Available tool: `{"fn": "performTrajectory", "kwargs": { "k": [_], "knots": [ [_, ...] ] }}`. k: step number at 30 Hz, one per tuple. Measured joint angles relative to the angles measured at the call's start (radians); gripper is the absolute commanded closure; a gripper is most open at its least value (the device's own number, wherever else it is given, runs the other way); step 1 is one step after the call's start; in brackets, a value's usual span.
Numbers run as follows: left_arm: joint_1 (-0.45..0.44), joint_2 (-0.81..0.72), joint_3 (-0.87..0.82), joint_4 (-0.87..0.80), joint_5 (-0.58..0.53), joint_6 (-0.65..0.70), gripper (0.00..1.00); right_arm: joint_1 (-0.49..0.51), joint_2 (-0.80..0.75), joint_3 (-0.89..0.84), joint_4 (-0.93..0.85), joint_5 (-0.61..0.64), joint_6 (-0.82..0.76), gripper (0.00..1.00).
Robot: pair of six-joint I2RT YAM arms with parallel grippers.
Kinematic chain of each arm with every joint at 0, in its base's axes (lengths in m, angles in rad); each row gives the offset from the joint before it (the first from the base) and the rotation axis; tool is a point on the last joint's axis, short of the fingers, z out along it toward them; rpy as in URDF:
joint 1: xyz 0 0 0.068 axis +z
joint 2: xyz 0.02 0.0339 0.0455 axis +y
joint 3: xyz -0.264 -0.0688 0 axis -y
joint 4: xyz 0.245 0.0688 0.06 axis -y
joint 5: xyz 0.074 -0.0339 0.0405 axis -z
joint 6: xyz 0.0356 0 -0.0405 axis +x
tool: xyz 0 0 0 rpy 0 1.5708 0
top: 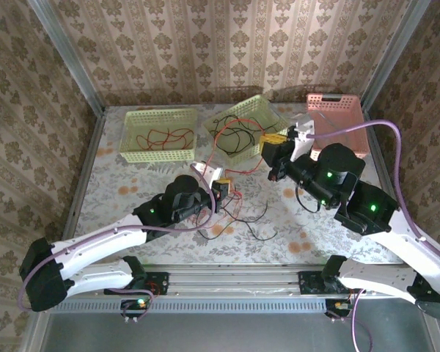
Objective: Untangle the cables
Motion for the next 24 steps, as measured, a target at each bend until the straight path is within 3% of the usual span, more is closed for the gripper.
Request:
{"fn": "performTrajectory", "kwargs": {
  "k": [2,5,6,8,12,16,18,22,24],
  "knots": [
    [0.0,0.0,0.0,0.011,0.001,0.019,0.95,0.0,-0.006,-0.015,-0.01,0.009,0.006,1.0],
    [0.0,0.001,0.0,0.023,0.018,0.053,0.44,0.0,-0.009,-0.026,-0.012,0.02,0.015,1.0],
    [0.0,0.002,0.0,0.026,0.029,0.064,0.33,-0.001,-0.012,-0.029,-0.015,0.021,0.022,1.0],
    [0.0,0.003,0.001,0.034,0.068,0.087,0.23,-0.002,-0.019,-0.029,-0.025,0.021,0.027,1.0],
    [-0.001,0.006,-0.003,0.086,0.122,0.131,0.17,-0.005,-0.025,-0.022,-0.034,0.021,0.029,1.0],
    [-0.005,0.006,-0.015,0.159,0.148,0.184,0.18,-0.008,-0.007,0.024,-0.063,0.02,0.03,1.0],
    [-0.009,0.008,-0.014,0.182,0.152,0.216,0.27,-0.008,0.004,0.048,-0.072,0.016,0.033,1.0],
    [-0.013,0.037,0.0,0.199,0.144,0.274,0.81,-0.008,0.014,0.064,-0.08,0.004,0.048,1.0],
    [-0.013,0.054,0.005,0.209,0.137,0.288,0.99,-0.008,0.015,0.064,-0.089,0.005,0.052,1.0]
  ]
}}
